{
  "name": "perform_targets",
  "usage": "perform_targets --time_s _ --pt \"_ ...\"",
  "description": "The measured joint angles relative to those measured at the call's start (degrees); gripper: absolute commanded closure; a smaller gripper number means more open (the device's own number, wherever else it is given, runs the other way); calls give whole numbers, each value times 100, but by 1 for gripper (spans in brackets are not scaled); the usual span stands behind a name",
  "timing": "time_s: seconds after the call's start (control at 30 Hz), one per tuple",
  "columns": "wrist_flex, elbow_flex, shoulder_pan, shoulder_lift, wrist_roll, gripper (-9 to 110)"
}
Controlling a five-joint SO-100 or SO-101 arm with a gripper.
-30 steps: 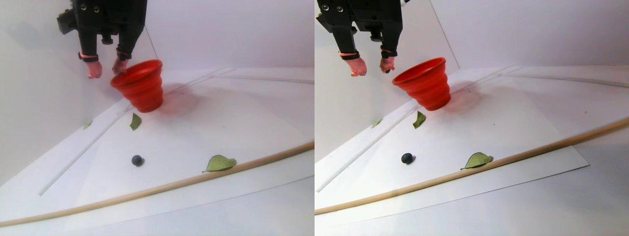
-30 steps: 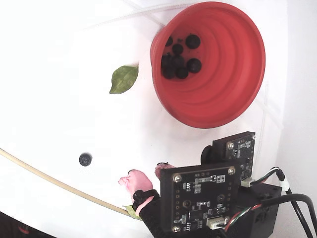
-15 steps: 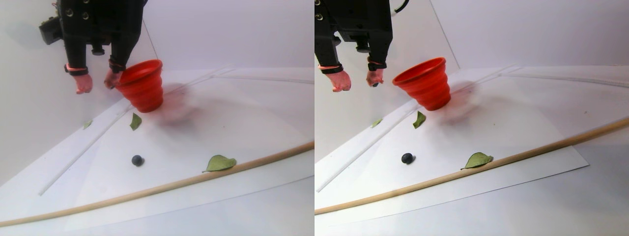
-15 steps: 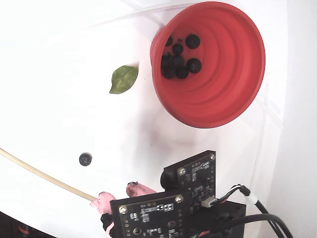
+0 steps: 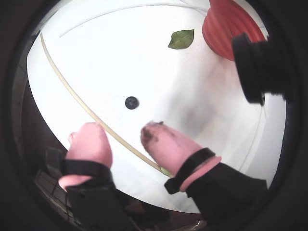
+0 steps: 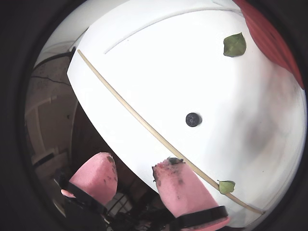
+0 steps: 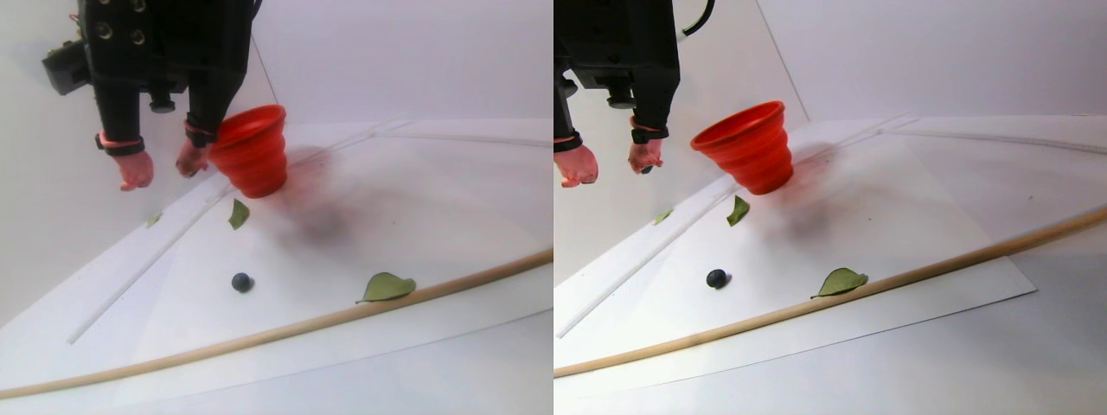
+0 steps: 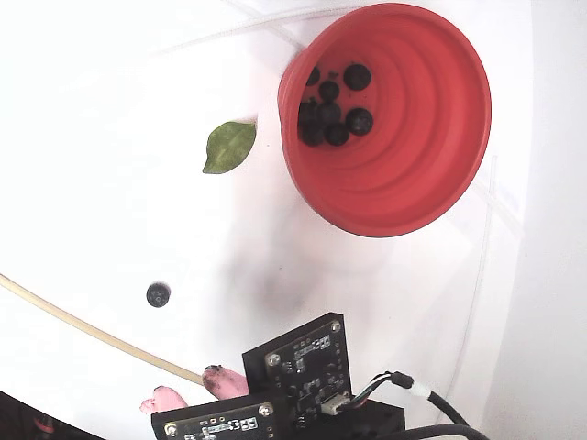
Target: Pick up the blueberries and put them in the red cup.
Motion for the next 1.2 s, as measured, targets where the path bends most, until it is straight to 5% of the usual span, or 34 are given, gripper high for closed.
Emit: perform_targets --time_s 1.2 --pt "-3296 -738 439 -4148 -809 85"
